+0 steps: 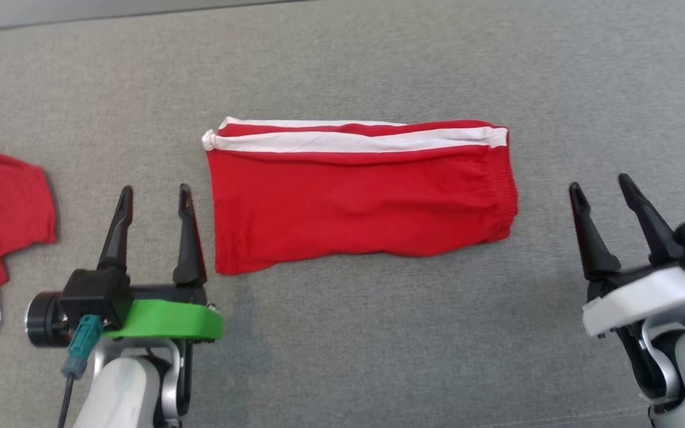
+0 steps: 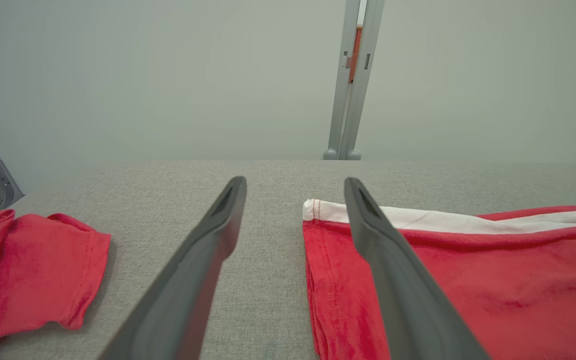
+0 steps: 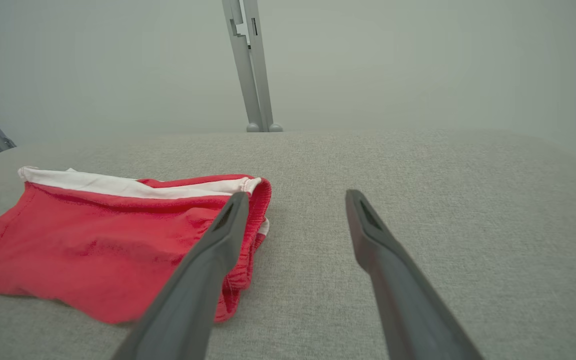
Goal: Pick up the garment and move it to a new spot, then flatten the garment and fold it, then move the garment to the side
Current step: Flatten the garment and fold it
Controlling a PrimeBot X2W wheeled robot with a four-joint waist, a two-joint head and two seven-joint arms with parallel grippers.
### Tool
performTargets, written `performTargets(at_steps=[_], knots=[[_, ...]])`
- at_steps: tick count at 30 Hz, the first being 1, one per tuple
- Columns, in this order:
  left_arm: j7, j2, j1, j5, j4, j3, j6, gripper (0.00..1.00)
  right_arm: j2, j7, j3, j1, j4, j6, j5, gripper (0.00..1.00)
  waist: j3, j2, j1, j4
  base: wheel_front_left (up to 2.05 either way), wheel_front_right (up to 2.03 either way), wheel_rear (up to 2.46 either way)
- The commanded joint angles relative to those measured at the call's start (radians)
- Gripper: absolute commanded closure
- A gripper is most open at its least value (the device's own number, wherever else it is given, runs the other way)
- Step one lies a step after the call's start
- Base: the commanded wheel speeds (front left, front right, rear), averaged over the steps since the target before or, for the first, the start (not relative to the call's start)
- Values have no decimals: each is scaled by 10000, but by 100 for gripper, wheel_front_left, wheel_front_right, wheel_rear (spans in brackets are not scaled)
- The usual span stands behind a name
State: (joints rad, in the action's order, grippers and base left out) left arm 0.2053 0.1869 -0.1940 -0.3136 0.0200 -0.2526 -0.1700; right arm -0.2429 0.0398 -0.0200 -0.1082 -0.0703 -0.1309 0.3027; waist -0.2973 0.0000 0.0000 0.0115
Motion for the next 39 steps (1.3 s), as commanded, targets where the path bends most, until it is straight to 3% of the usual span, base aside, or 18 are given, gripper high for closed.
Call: performTargets(at_steps=[1, 9, 17, 18, 20, 31, 34, 39], knots=[[83, -73, -306, 52, -56, -65, 28, 0, -135, -257, -160, -342, 217, 4, 46, 0, -514, 0, 0, -523, 0, 0, 0], [387, -372, -856, 183, 125, -279, 130, 0, -446, -872, -859, -1727, 2060, 7, 466, 0, -1269, 0, 0, -1244, 0, 0, 0], [520, -513, -1018, 211, 308, -277, 191, 0, -512, -1512, -1464, -2146, 3727, 7, 1226, 0, -1410, 0, 0, -1417, 0, 0, 0], [525, -526, -1021, 224, 305, -275, 183, 0, -544, -1517, -1581, -2168, 3778, 3, 1366, 61, -1406, 0, 0, -1403, 0, 0, 0], [550, -537, -1024, 241, 307, -264, 179, 0, -592, -1554, -1777, -2157, 3829, 3, 1654, 100, -1391, 0, 0, -1370, 0, 0, 0], [602, -466, -752, 225, 331, -149, 103, 0, -1617, -1155, -1201, -1855, 3696, 21, 2956, 100, -1009, 0, 0, -883, 0, 0, 0], [603, -395, -654, 208, 321, -100, 48, 0, -1932, -1377, -1024, -1739, 3412, 14, 3332, 100, -875, 0, 0, -727, 0, 0, 0], [575, -322, -596, 190, 266, -97, 27, 0, -1918, -2438, -1293, -1741, 2464, 1, 4626, 100, -764, 0, 0, -582, 0, 0, 0]])
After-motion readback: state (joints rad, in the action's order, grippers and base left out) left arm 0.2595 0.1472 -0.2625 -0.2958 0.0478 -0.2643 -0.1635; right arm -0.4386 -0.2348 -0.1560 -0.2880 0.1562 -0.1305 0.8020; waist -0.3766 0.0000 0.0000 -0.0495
